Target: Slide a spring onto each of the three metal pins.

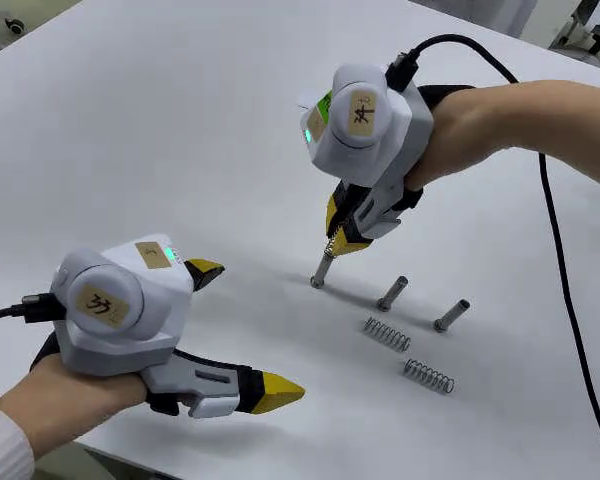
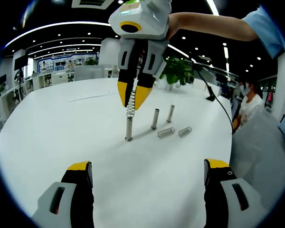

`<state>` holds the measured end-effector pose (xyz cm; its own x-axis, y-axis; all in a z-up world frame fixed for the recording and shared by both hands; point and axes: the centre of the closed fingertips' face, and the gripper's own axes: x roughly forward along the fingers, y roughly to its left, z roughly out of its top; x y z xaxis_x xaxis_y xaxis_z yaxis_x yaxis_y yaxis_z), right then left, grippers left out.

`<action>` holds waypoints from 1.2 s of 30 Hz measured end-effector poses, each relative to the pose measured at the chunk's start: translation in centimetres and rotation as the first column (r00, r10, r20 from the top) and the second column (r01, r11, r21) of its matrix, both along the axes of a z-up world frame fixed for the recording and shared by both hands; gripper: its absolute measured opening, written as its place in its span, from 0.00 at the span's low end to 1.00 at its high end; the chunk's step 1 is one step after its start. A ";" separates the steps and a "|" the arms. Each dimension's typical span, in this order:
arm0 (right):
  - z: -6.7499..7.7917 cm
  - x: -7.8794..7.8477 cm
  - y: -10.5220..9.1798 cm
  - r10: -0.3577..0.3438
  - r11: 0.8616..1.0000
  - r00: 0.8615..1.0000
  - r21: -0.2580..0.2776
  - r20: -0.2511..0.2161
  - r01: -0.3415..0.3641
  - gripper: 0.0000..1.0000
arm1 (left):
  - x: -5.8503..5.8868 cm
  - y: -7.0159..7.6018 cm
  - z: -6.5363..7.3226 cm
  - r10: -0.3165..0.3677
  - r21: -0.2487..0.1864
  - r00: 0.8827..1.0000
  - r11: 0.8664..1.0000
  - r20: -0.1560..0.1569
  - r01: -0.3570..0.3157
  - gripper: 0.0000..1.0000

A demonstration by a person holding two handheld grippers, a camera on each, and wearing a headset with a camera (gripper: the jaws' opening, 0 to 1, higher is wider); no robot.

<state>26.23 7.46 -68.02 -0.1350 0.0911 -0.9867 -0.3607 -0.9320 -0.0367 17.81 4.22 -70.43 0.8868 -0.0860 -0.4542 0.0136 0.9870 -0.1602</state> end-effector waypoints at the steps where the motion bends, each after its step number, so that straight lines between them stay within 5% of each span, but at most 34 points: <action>1: -0.1 0.0 0.0 0.001 1.000 1.000 -0.001 0.001 -0.001 0.12 | 0.0 -0.1 0.0 -0.001 -0.005 1.000 1.000 0.001 0.001 1.00; 22: -0.7 0.1 0.1 0.009 1.000 1.000 -0.014 0.009 -0.009 0.12 | -0.4 0.1 -0.6 0.000 -0.022 1.000 1.000 -0.008 0.000 0.99; 36: -3.0 0.3 -0.1 0.023 0.999 0.999 -0.032 0.030 -0.022 0.12 | -0.6 -0.1 -1.3 -0.008 -0.029 1.000 1.000 -0.025 0.008 0.98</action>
<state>26.49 7.35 -71.06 -0.1070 0.0570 -0.9926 -0.3390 -0.9406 -0.0174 17.20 4.07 -71.69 0.8742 -0.1065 -0.4738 0.0169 0.9818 -0.1893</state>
